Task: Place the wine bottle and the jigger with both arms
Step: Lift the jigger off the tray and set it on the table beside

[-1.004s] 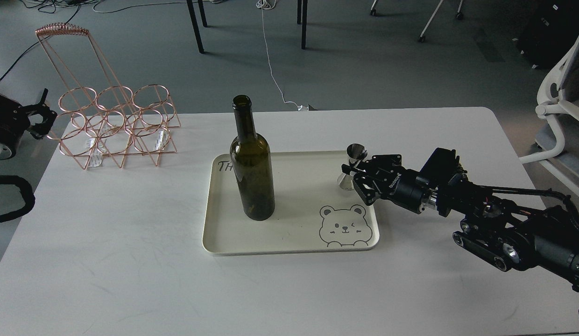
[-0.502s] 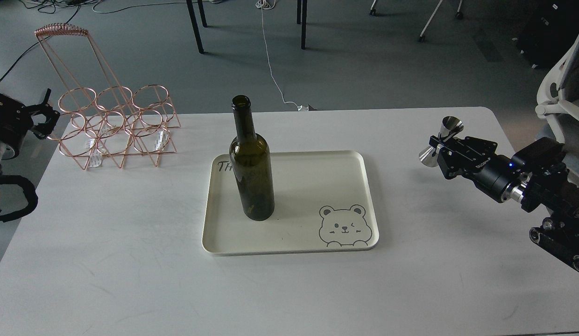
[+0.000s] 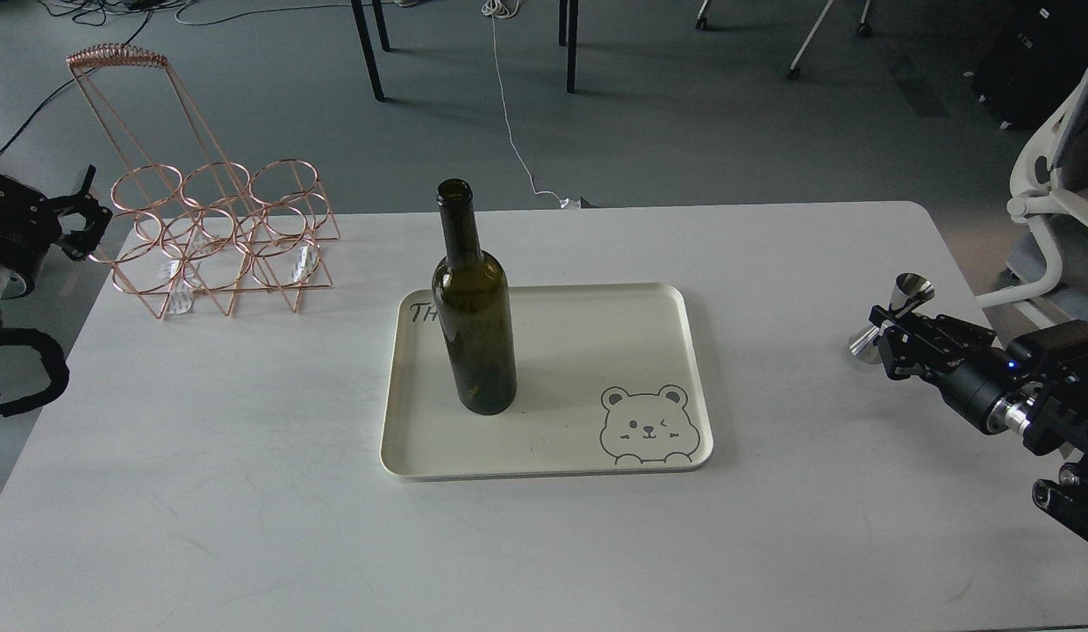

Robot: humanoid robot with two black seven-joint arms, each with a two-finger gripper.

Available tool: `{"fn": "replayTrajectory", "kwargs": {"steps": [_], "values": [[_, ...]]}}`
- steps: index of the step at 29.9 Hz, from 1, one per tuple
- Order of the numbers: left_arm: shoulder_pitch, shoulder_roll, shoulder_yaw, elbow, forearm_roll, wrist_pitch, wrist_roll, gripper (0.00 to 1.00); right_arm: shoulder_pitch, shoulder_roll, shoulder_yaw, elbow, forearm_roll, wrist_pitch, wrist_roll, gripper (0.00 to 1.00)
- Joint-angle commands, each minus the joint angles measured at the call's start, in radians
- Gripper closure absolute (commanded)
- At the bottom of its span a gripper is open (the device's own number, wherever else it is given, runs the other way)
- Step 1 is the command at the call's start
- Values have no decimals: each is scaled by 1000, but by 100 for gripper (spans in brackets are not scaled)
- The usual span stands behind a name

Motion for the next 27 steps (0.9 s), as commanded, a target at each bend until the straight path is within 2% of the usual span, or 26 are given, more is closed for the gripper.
{"fn": "replayTrajectory", "kwargs": {"steps": [1, 7, 13, 22, 27], "values": [[2, 9, 1, 0, 0, 0, 0, 2, -19, 2, 2, 3, 3, 0, 0, 98], [3, 9, 1, 0, 0, 0, 0, 2, -22, 15, 6, 5, 4, 0, 0, 92], [0, 8, 0, 0, 0, 0, 0, 2, -22, 22, 3, 8, 4, 0, 0, 68], [0, 8, 1, 0, 0, 0, 0, 2, -44, 7, 2, 54, 4, 0, 0, 52], [0, 11, 0, 0, 0, 0, 0, 2, -67, -68, 3, 141, 7, 0, 0, 35]]}}
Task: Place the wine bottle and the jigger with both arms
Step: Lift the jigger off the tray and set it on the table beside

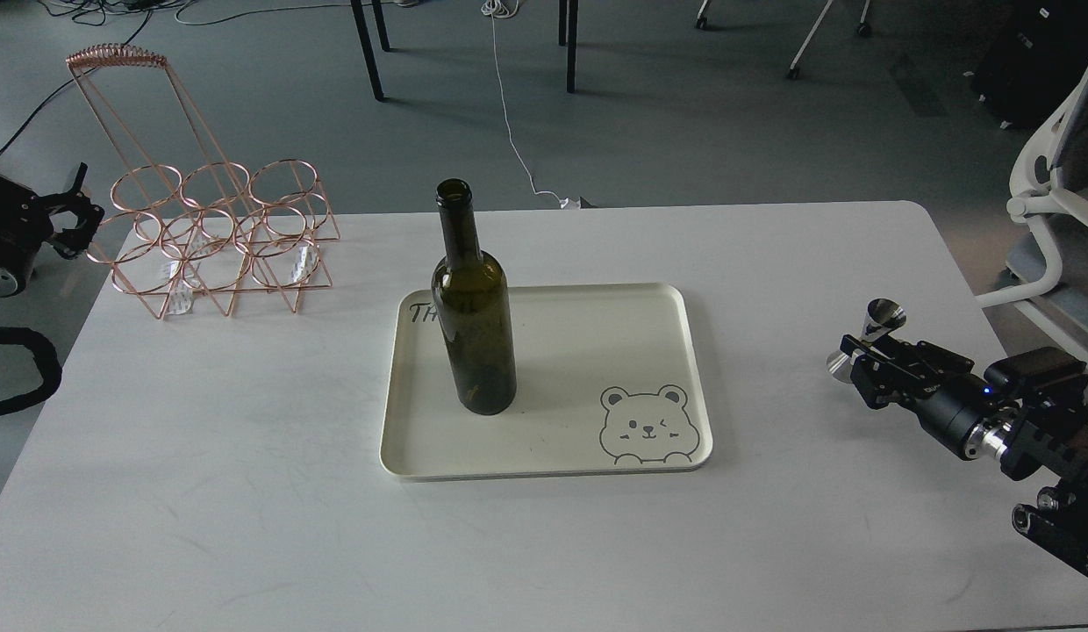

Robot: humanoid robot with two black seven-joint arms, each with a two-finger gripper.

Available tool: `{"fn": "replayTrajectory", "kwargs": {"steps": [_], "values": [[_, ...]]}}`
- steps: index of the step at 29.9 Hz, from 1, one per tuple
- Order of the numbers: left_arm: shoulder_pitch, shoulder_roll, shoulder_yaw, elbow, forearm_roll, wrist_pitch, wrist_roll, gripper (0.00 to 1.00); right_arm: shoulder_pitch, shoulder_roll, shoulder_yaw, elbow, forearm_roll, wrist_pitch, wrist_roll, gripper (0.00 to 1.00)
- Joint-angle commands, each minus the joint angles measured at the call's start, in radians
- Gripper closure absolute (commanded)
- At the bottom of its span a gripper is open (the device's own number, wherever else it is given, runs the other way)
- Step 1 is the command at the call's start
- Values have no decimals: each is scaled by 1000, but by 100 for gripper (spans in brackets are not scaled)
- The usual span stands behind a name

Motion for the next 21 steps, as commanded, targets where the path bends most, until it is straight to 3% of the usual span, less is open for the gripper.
{"fn": "replayTrajectory", "kwargs": {"steps": [1, 13, 21], "values": [[0, 3, -1, 0, 0, 0, 0, 2, -16, -72, -6, 77, 3, 0, 0, 33], [-1, 3, -3, 0, 0, 0, 0, 2, -12, -310, 22, 263, 9, 0, 0, 20], [-15, 7, 3, 0, 0, 0, 5, 2, 203, -357, 95, 331, 168, 0, 0, 6]]}}
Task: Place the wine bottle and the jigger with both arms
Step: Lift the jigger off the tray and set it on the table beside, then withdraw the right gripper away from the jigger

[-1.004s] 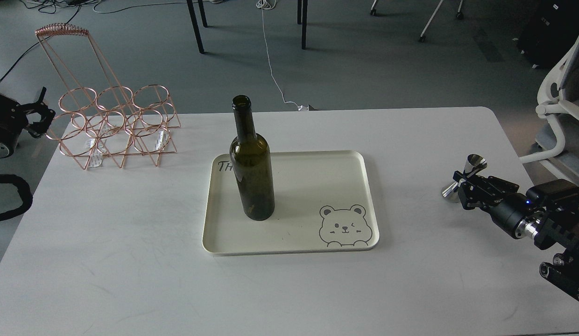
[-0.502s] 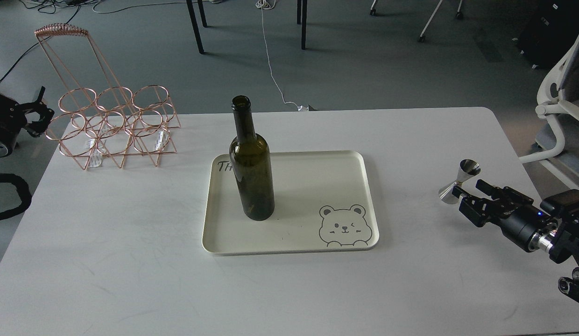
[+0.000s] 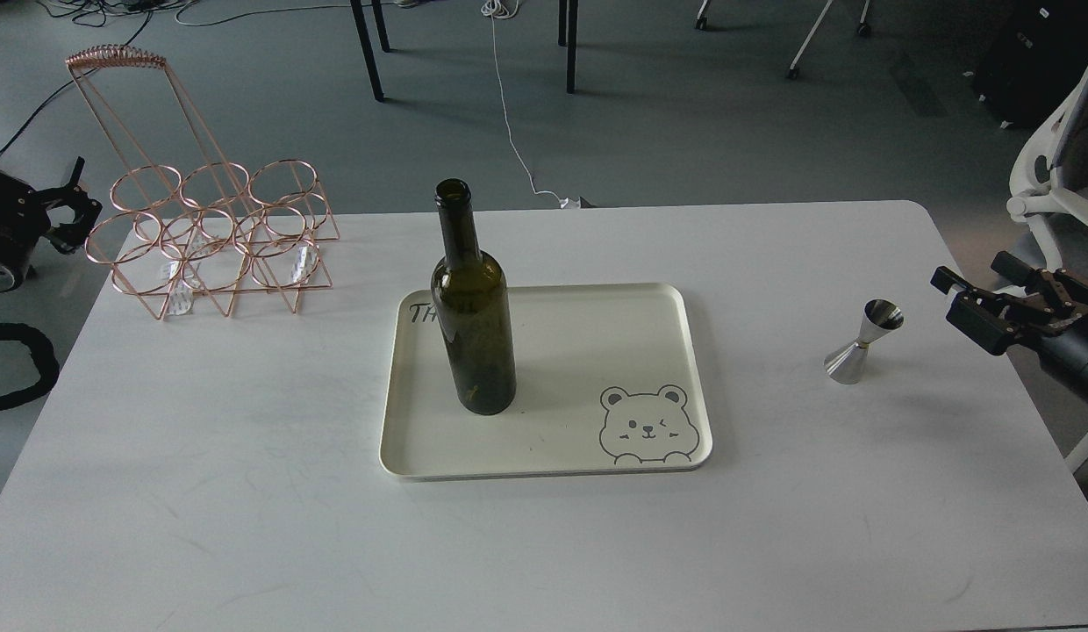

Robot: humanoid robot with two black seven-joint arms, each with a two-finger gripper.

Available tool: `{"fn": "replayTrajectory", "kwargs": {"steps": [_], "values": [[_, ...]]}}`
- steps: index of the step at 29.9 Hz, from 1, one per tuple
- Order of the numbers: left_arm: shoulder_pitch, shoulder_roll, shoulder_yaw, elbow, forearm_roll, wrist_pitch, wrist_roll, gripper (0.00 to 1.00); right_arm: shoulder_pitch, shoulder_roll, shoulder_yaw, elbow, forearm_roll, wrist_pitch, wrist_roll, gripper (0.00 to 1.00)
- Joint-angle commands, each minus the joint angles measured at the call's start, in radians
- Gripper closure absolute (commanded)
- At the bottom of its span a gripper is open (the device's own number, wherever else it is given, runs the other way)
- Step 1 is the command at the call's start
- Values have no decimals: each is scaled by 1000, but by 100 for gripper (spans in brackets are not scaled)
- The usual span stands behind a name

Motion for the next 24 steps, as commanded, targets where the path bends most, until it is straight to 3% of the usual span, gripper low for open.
{"fn": "replayTrajectory", "kwargs": {"steps": [1, 6, 15, 19, 24], "values": [[-5, 3, 2, 0, 0, 0, 3, 2, 142, -3, -1, 9, 91, 0, 0, 6], [-5, 5, 2, 0, 2, 0, 3, 2, 342, 67, 6, -38, 260, 0, 0, 4], [-19, 32, 4, 2, 51, 0, 1, 2, 419, 296, 24, -196, 784, 266, 0, 3], [-19, 42, 7, 0, 51, 0, 1, 2, 417, 374, 62, -335, 1086, 439, 0, 2], [-22, 75, 4, 0, 52, 0, 4, 2, 405, 468, 76, -590, 1490, 729, 0, 1]]}}
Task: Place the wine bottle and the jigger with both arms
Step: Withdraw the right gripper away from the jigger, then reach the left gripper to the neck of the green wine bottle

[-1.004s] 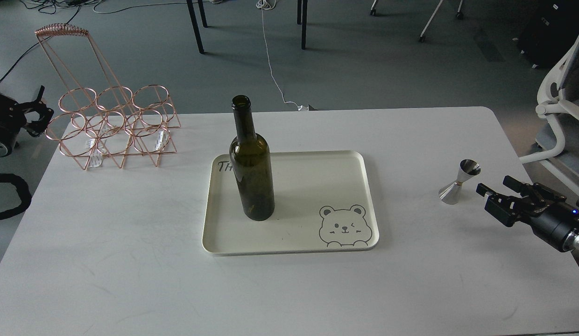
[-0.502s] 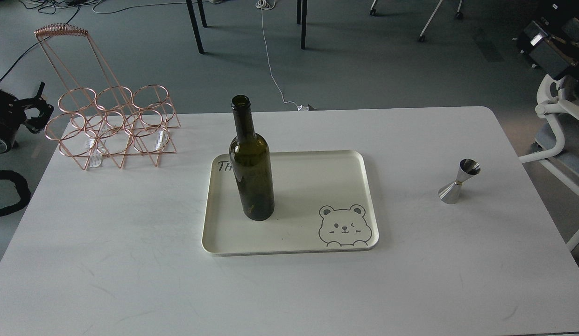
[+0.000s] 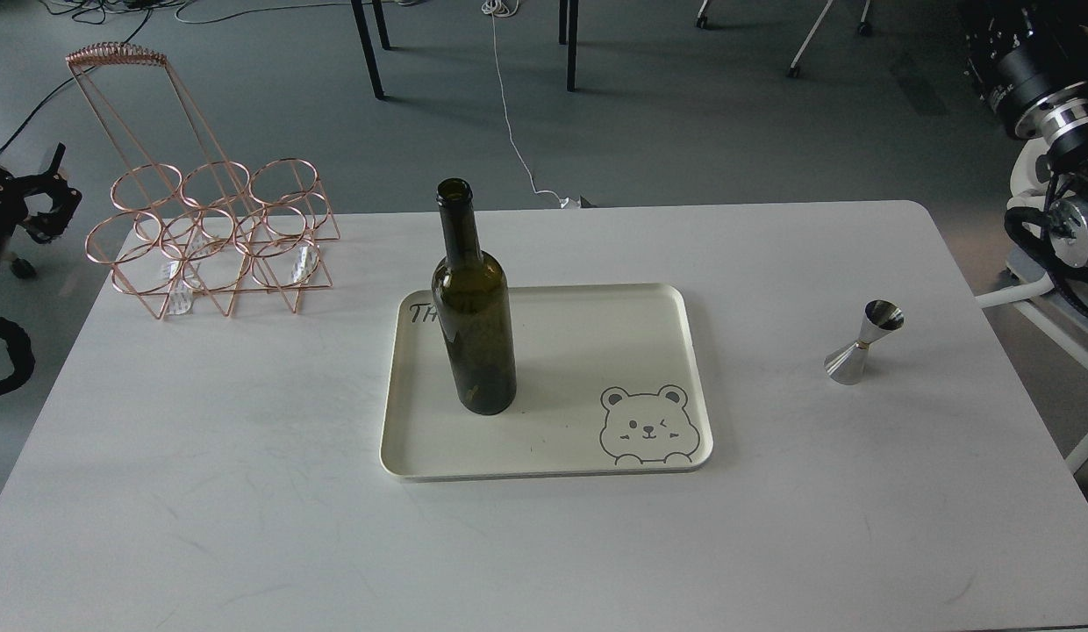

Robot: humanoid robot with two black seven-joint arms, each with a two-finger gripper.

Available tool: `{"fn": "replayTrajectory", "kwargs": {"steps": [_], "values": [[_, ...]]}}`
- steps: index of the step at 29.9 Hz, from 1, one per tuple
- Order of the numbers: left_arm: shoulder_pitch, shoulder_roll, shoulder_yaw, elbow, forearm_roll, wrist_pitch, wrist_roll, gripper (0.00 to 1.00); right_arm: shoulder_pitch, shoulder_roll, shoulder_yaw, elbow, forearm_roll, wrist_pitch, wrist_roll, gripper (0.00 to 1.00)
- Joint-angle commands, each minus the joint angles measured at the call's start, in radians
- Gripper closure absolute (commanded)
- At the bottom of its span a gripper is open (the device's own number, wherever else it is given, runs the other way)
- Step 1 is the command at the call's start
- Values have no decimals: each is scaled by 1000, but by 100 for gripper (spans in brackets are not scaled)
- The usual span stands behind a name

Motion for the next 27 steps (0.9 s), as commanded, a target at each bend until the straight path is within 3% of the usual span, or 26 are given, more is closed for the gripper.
{"fn": "replayTrajectory", "kwargs": {"steps": [1, 4, 8, 15, 22, 27], "values": [[-6, 25, -1, -2, 1, 0, 5, 2, -21, 68, 4, -189, 291, 220, 0, 1], [-41, 62, 0, -2, 18, 0, 8, 2, -65, 118, 6, -283, 454, 346, 0, 1], [-90, 115, 0, -52, 84, 0, 9, 2, -109, 121, 39, -297, 528, 382, 0, 1], [-127, 292, -4, -442, 239, 0, 3, 2, -122, 118, 83, -294, 528, 386, 0, 1], [-155, 346, -59, -762, 816, 0, -8, 2, -124, 110, 148, -295, 526, 386, 0, 1], [-153, 335, -101, -911, 1224, 7, -8, 2, -124, 110, 150, -294, 526, 388, 0, 1]]}}
